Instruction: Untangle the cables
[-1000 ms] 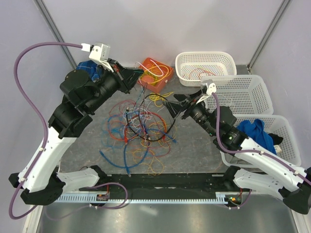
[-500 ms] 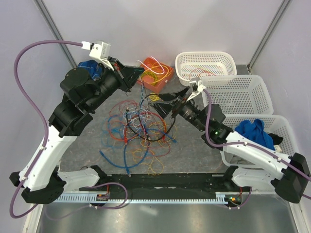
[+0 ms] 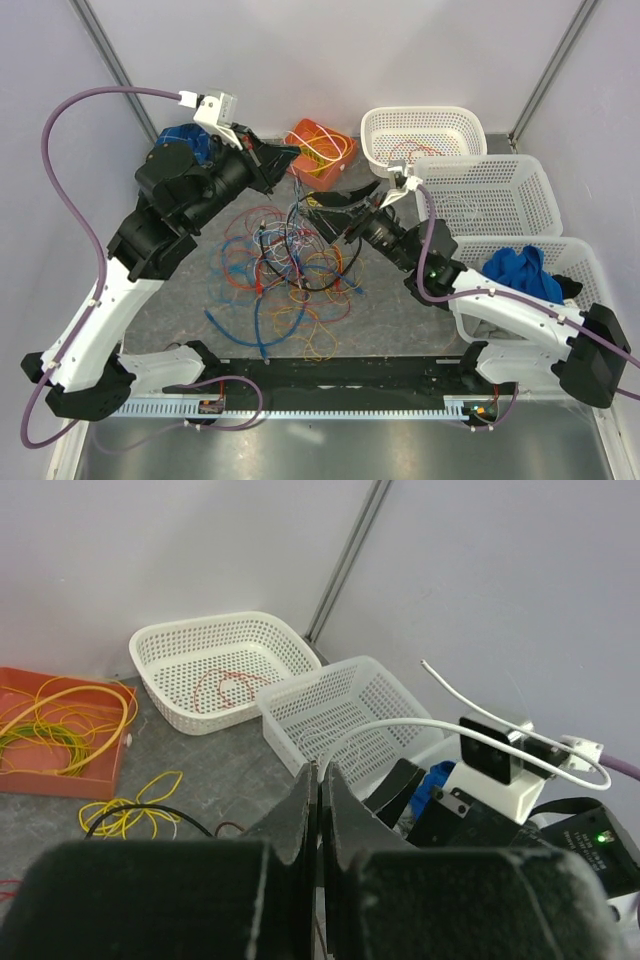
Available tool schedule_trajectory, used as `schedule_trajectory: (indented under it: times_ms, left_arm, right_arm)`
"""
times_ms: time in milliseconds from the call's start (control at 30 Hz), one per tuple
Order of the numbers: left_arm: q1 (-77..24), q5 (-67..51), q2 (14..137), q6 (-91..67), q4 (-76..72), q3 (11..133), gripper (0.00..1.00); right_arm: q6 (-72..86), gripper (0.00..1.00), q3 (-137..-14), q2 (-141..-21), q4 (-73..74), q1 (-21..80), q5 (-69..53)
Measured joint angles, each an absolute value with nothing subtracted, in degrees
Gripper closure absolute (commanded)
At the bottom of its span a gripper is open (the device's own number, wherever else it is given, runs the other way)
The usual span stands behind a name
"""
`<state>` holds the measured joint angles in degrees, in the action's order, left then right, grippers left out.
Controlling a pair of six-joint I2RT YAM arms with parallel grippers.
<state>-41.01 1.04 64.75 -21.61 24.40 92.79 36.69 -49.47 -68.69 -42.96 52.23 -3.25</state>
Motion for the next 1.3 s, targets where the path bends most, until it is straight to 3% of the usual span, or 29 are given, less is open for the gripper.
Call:
schedule_trajectory:
  times_ms: [267, 333, 400, 533, 567, 600, 700, 1000, 1300]
  left_arm:
    - [-41.0, 1.1, 64.2, -21.6, 24.4, 90.5, 0.98]
    - [-41.0, 1.1, 64.2, -21.6, 24.4, 90.3, 0.98]
    - [-41.0, 1.1, 64.2, -21.6, 24.3, 90.3, 0.98]
    - [-41.0, 1.0, 64.2, -21.6, 24.3, 90.3, 0.98]
    - [-41.0, 1.0, 64.2, -21.6, 24.3, 90.3, 0.98]
    - [-41.0, 1.0, 64.2, -21.6, 24.3, 90.3, 0.98]
    - [-41.0, 1.0, 64.1, -21.6, 24.3, 90.2, 0.98]
    - [-41.0, 6.1, 64.2, -19.7, 24.5, 91.5, 0.98]
    - [-41.0, 12.0, 68.3, -15.9, 23.6, 104.7, 0.98]
  right_arm:
    - [36.9, 0.19, -53.6, -70.7, -43.0, 53.0, -5.4]
    - [36.9, 0.24, -56.3, -73.4, -41.4, 53.8, -6.4]
    - [36.9, 0.35, -58.2, -76.0, -39.5, 54.6, -7.0]
    - [37.1, 0.47, -60.1, -80.1, -35.3, 55.9, -7.2]
    - [37.1, 0.54, -60.1, -80.7, -34.3, 56.1, -7.2]
    - [37.1, 0.74, -60.1, -81.3, -33.2, 56.3, -7.2]
    - [37.0, 0.97, -60.1, -82.1, -31.0, 56.5, -6.6]
    - [35.5, 1.00, -53.2, -78.5, -29.1, 56.5, -3.0]
    - [34.7, 1.00, -40.7, -77.9, -24.4, 56.5, 2.7]
